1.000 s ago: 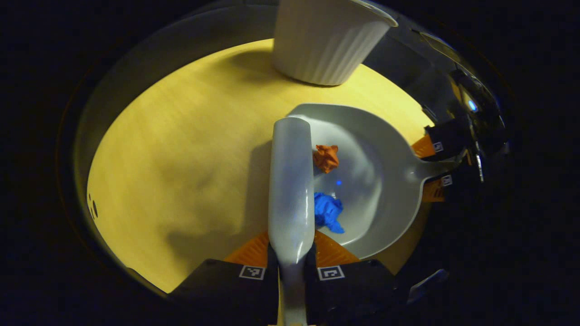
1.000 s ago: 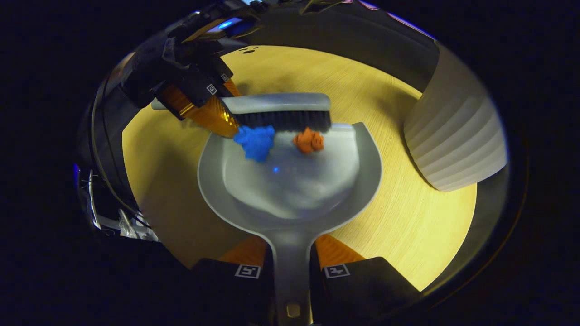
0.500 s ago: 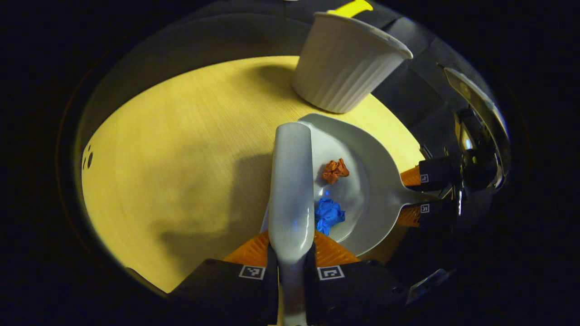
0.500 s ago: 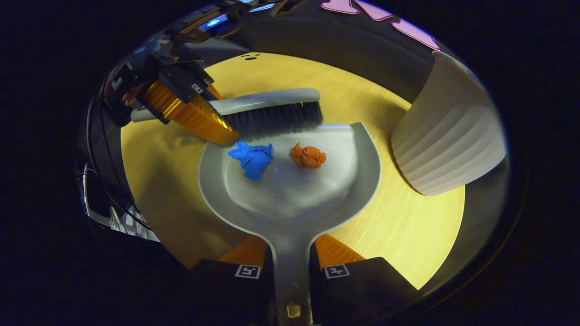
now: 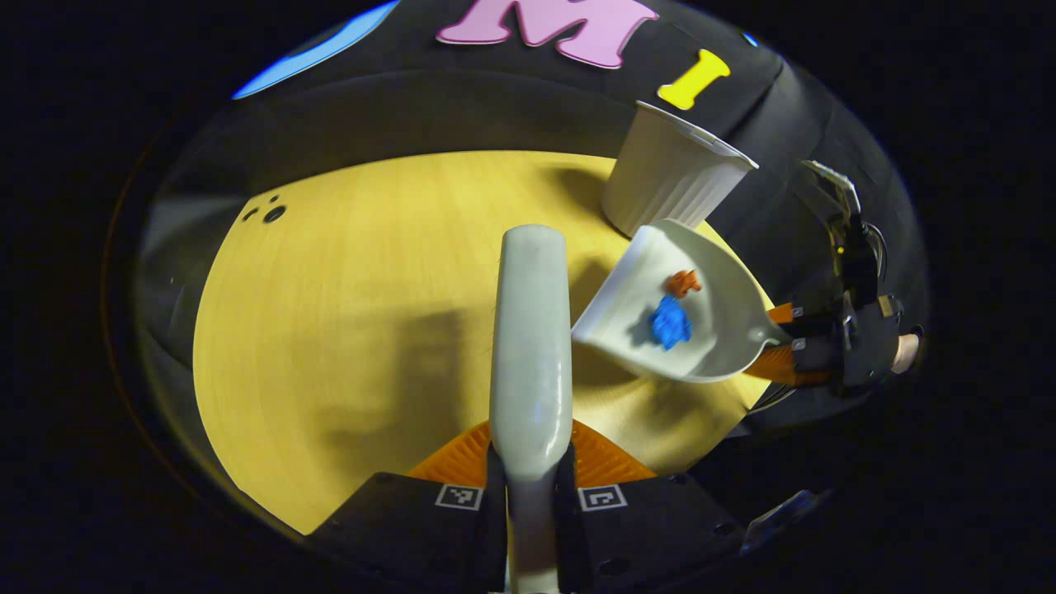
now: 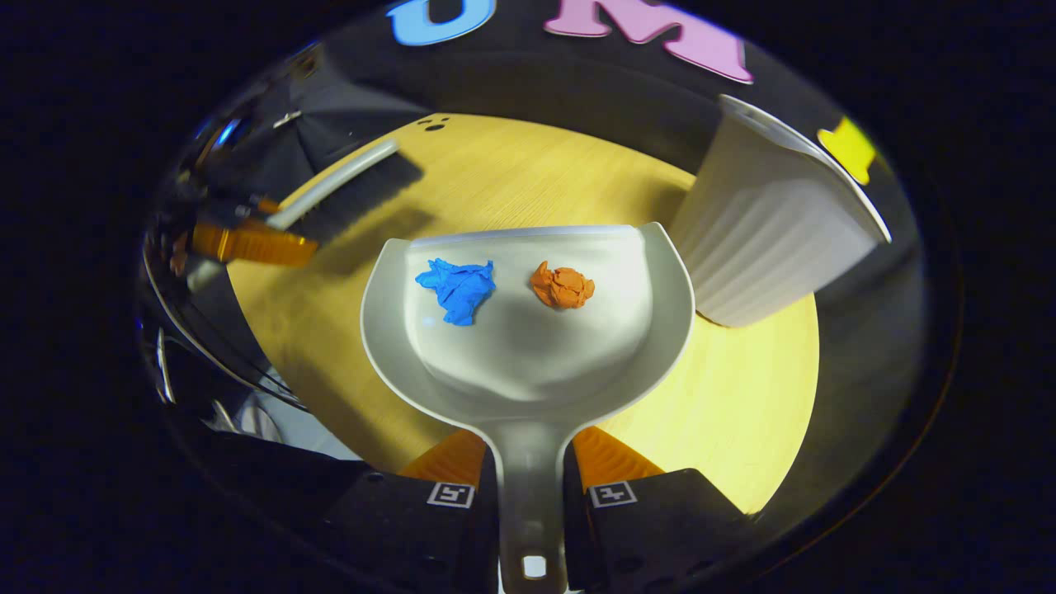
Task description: Pick up the small broom and dustpan from the desktop, sweep the trash into the dustpan with the broom, and then empty the trash into the garbage bin.
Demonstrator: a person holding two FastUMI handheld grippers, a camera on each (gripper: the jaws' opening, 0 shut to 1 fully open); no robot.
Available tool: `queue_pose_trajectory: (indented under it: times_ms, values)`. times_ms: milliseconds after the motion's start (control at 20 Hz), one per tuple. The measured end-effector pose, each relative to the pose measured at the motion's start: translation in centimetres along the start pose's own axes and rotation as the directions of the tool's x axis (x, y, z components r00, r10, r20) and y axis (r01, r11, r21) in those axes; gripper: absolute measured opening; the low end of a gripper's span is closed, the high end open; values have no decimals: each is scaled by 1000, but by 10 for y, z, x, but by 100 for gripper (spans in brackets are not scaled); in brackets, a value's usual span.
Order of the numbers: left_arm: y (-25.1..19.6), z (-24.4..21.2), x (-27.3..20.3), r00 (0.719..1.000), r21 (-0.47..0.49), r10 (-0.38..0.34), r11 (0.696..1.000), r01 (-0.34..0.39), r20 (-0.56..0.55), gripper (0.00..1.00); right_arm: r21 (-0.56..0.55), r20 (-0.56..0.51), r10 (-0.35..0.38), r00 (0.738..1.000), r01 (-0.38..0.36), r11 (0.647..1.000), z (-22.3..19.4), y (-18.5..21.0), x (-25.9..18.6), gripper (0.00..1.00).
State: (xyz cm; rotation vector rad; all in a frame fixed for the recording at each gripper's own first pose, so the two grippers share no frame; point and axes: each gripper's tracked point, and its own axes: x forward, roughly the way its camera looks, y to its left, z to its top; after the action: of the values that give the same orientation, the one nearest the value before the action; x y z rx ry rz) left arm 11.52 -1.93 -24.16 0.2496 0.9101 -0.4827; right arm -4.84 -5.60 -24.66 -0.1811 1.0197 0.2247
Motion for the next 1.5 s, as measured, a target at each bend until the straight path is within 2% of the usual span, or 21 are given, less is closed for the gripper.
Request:
queue_pose_trajectory:
  times_ms: [200,250,300,400,550,600,650,750,900,950,1000,1100,1150,1200,1300,1500]
  values:
    - [5,-31,-11,1000,-58,24,998,-24,-1,26,38,-1,-44,999,44,998,13,-24,-55,35]
    - [11,-40,-13,1000,-81,27,996,-27,-2,29,66,8,-41,999,40,997,19,-26,-70,39]
    - [14,-47,-13,1000,-109,28,994,-29,-6,28,98,18,-30,999,28,995,21,-27,-86,35]
    - [17,-58,-14,1000,-148,24,989,-25,-9,28,153,35,-10,999,4,988,29,-40,-118,35]
    - [17,-60,-15,999,-118,29,993,-31,-17,28,250,49,-3,999,-9,968,43,-60,-155,36]
    - [19,-60,-15,999,-96,36,995,-37,-19,27,280,60,-5,998,-12,960,50,-67,-167,32]
    - [20,-58,-16,999,-76,40,996,-41,-21,27,291,73,-13,997,-9,957,57,-75,-174,35]
    - [24,-52,-20,999,-52,49,997,-50,-17,27,284,94,-67,993,37,958,68,-101,-185,35]
    - [28,-40,-28,999,-58,43,997,-42,6,28,324,119,-129,984,84,942,88,-141,-186,35]
    - [28,-35,-28,999,-60,38,997,-38,11,28,340,130,-139,982,88,936,94,-150,-184,39]
    - [27,-32,-27,999,-61,37,998,-36,13,28,349,138,-156,978,99,932,100,-159,-180,35]
    - [27,-29,-27,999,-61,33,998,-32,9,28,358,139,-194,971,133,924,115,-185,-164,35]
    - [25,-27,-27,1000,-75,23,997,-23,5,28,360,132,-207,969,147,921,119,-194,-155,31]
    - [21,-25,-27,1000,-100,6,995,-6,7,28,362,126,-220,967,162,918,124,-204,-145,35]
    - [16,-20,-30,1000,-146,-21,989,24,23,28,362,112,-264,958,208,909,132,-226,-130,35]
    - [23,-17,-34,1000,-153,-6,988,8,18,28,353,97,-338,936,285,891,144,-251,-104,35]
